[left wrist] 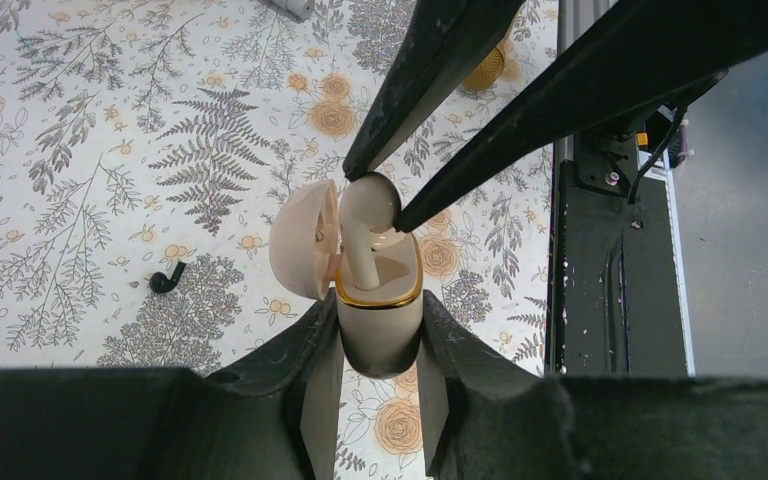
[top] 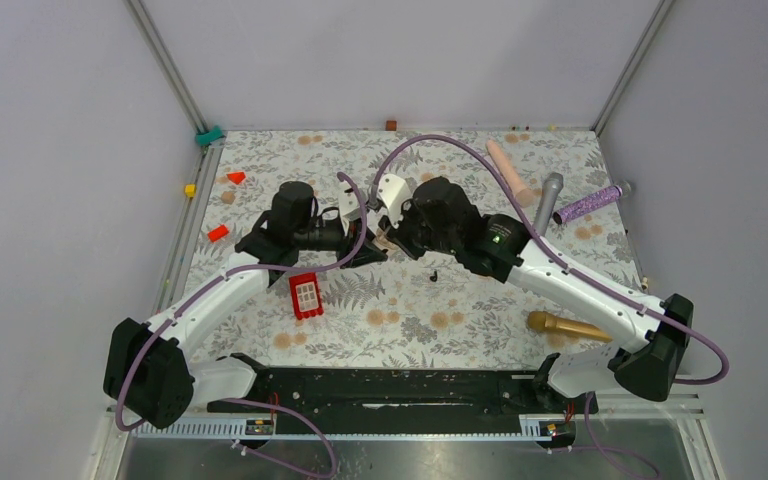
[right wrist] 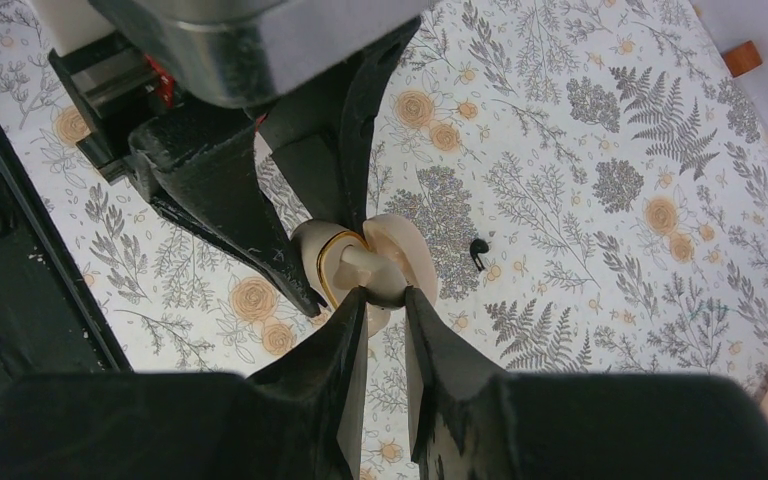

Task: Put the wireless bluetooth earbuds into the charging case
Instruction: Insert the left earbud into the left side groove of the charging case.

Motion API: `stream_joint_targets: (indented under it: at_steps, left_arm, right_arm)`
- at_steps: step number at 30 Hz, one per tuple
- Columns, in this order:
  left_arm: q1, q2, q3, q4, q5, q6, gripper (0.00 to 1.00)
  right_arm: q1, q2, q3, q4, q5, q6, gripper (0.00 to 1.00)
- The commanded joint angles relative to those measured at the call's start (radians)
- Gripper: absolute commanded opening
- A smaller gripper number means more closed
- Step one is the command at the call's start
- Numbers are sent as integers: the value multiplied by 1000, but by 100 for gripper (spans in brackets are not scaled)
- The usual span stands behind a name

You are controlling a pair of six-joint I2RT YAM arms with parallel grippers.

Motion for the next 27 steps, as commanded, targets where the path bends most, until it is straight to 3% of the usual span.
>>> stream_joint_targets:
  at_steps: [1,13,27]
  left_arm:
    - [-4,-4,6,56,-7,15,0]
    - [-4,-8,-2,56,-19,25,0]
    - [-4,-15,-1,56,-48,27,0]
  right_arm:
    - [38,12,1,27,-46,-25,15]
    - [52,2,-3,21,-43,-70,16]
    - [52,13,26,-12,-32,7,18]
